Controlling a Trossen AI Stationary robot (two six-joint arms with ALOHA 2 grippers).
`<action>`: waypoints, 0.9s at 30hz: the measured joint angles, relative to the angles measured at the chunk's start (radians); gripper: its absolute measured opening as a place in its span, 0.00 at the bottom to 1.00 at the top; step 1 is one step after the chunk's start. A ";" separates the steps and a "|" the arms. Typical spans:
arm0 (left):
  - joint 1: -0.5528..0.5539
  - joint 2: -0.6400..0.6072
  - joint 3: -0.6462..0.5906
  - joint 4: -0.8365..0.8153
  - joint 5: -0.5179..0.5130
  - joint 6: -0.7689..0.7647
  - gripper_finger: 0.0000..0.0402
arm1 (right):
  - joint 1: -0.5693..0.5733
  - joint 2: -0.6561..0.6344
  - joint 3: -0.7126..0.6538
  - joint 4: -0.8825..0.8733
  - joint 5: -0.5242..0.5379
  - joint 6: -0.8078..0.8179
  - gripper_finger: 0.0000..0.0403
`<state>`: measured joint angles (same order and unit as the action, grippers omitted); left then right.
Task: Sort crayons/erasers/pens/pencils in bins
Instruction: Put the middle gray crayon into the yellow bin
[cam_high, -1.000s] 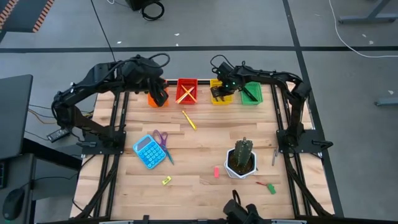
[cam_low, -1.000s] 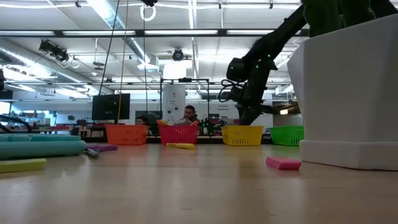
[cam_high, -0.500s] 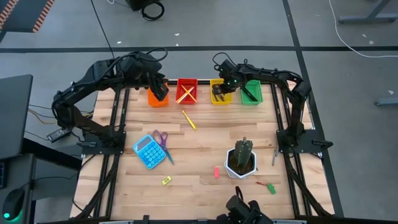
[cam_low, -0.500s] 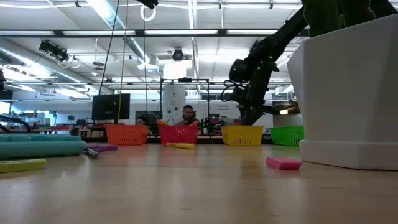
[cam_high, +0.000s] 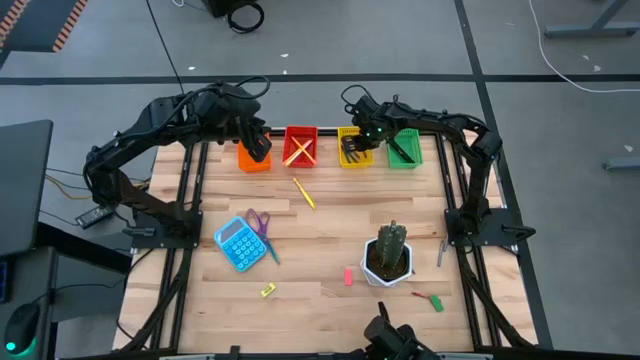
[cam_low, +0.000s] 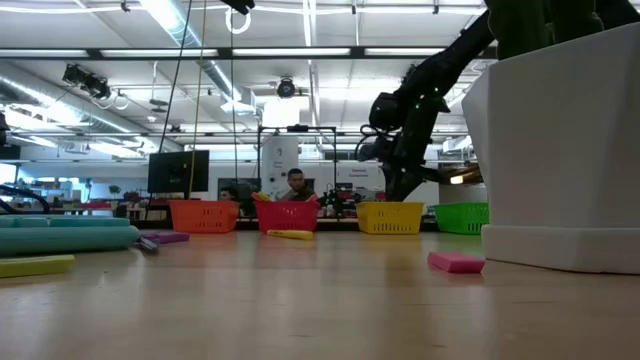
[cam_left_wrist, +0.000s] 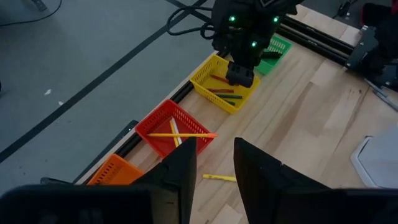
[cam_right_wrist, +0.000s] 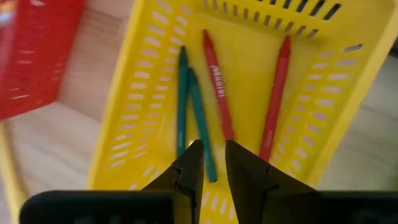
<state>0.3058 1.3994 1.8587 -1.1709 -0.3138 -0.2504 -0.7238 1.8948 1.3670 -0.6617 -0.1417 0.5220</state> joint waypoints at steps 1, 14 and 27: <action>0.000 0.000 0.000 0.000 0.000 0.000 0.29 | 0.000 -0.010 0.000 0.000 -0.018 0.000 0.18; 0.000 0.000 0.000 -0.002 0.000 0.035 0.30 | 0.047 -0.254 0.000 -0.462 -0.013 -0.065 0.19; -0.007 0.000 0.000 -0.085 0.000 0.048 0.29 | 0.130 -0.538 -0.324 -0.597 -0.138 0.199 0.34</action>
<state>0.2985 1.3998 1.8587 -1.2560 -0.3138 -0.2022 -0.5943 1.3566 1.0426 -1.2586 -0.2801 0.7213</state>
